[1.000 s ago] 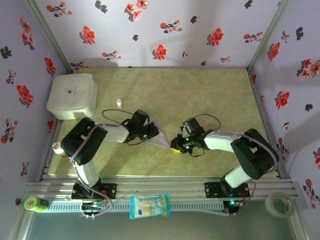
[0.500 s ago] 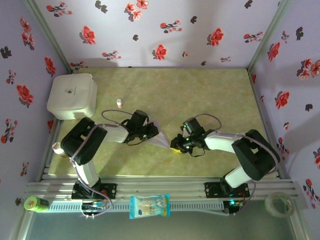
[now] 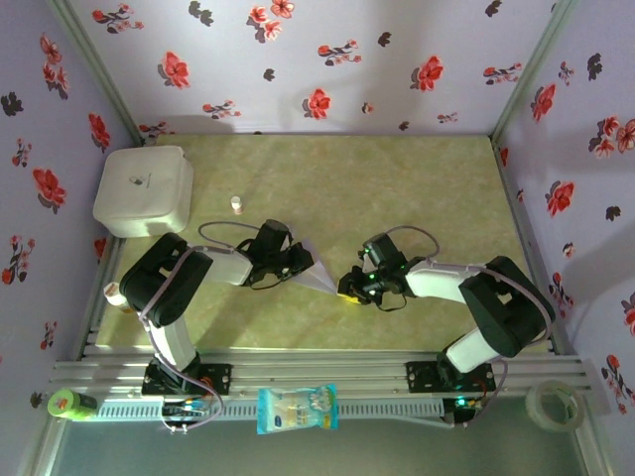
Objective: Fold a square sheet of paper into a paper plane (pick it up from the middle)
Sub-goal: Turn over the paper at the center of the table.
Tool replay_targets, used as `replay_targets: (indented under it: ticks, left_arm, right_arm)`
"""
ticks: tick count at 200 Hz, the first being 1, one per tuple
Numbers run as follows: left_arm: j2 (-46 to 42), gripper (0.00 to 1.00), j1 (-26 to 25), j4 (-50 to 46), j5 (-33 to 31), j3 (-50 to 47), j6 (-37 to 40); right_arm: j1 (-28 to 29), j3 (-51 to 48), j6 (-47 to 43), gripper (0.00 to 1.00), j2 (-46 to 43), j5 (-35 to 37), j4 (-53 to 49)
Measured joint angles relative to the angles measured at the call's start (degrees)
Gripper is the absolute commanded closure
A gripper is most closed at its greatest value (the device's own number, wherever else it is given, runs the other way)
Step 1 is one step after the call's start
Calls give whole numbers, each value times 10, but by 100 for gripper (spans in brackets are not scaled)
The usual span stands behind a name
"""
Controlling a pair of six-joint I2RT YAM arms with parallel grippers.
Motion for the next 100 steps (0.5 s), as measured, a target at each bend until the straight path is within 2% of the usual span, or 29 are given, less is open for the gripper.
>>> replay_targets:
  ticks: [100]
  left_arm:
    - [0, 91, 1, 4, 2, -2, -2]
  right_arm:
    - [0, -3, 13, 75, 9, -6, 35]
